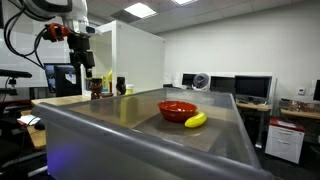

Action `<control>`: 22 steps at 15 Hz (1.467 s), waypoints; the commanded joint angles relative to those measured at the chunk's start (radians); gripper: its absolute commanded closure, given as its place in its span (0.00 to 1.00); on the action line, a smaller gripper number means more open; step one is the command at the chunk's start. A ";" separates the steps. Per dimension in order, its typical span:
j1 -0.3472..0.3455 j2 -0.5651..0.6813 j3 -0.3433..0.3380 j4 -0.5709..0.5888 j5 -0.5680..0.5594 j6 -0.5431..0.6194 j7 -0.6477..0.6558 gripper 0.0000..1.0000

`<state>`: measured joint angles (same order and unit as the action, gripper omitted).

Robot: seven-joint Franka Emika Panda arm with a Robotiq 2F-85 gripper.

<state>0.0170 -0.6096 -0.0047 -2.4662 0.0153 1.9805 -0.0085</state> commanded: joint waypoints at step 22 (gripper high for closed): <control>0.106 0.107 0.115 -0.024 0.114 0.576 0.116 0.00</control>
<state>0.0863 -0.5149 0.1217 -2.4806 0.1098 2.4789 0.1655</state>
